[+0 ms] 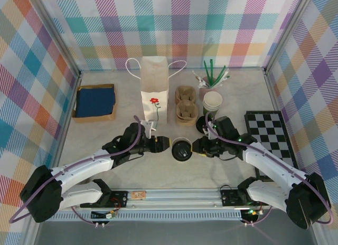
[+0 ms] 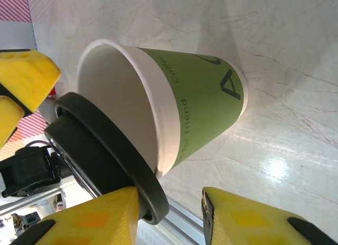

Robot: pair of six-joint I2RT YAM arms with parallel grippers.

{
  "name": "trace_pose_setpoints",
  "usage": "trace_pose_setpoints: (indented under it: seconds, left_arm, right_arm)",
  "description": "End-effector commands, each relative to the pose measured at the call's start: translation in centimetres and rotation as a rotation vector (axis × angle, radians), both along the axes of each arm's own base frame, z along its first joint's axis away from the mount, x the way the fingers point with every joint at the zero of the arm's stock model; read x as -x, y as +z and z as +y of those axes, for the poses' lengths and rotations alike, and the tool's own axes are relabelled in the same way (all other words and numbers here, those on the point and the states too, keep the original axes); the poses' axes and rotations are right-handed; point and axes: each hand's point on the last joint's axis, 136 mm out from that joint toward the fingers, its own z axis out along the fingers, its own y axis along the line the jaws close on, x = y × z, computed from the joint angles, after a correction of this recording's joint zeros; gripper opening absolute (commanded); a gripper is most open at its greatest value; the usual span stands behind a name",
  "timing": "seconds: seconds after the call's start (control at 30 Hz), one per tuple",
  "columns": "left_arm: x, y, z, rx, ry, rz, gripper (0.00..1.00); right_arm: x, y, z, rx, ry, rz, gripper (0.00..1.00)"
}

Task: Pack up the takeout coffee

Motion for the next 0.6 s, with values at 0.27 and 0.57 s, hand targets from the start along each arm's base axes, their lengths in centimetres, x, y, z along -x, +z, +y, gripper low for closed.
trace_pose_setpoints:
  seconds: [0.27, 0.57]
  left_arm:
    - [0.1, 0.2, 0.2, -0.004, -0.006, 0.004, 0.58]
    - [0.7, 0.3, 0.3, -0.008, -0.022, 0.017, 0.52]
  right_arm:
    - [-1.7, 1.3, 1.1, -0.014, -0.013, -0.021, 0.34]
    - [-2.3, 1.4, 1.2, -0.001, -0.025, -0.023, 0.34]
